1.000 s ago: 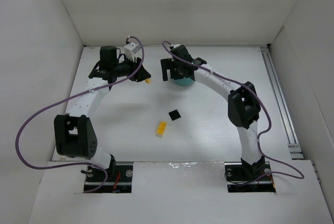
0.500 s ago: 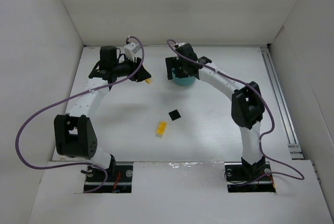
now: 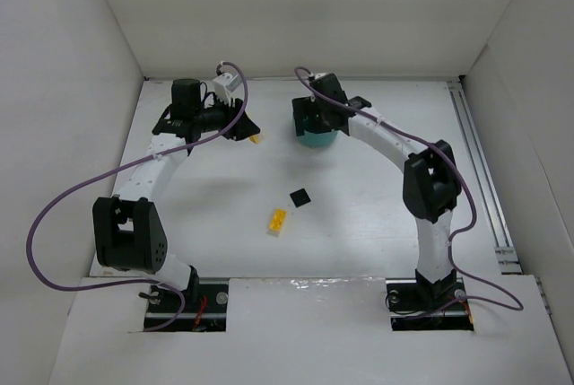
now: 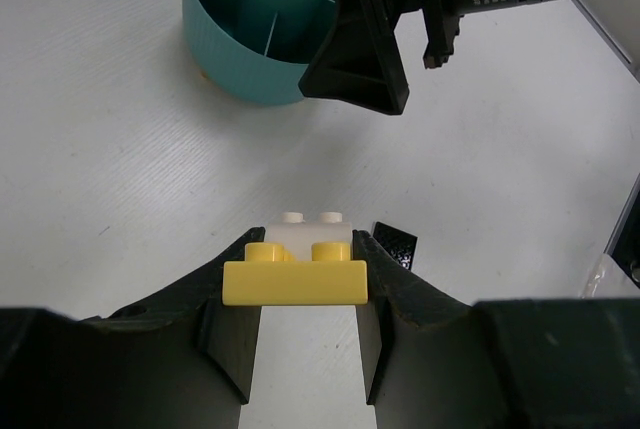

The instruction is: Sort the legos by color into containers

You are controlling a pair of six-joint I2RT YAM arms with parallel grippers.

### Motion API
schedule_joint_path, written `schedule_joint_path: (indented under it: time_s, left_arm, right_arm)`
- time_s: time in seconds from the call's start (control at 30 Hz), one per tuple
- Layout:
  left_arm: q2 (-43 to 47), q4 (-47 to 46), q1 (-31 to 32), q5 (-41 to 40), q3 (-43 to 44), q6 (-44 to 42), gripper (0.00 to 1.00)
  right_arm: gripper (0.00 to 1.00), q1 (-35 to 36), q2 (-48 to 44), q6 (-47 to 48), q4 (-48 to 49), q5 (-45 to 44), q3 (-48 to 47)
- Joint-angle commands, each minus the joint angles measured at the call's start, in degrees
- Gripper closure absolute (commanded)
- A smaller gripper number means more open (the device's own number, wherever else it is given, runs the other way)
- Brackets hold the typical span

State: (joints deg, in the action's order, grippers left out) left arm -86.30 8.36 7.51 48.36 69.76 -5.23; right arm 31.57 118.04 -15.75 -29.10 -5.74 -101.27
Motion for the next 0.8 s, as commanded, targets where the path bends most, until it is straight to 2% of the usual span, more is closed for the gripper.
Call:
schedule_joint_path:
  time_s: [0.0,0.77]
  left_arm:
    - [1.6,-2.2,-0.2,1.6,-0.4,0.7,1.00]
    - [1.0,-2.2,-0.2,1.6,0.1,1.2,1.00]
  right_arm:
    - [0.01,-0.7,-4.3,0.8,1.8,-1.0,0.4]
    - [0.01,-3.0,-4.3,0.3,2.3,-1.6,2.0]
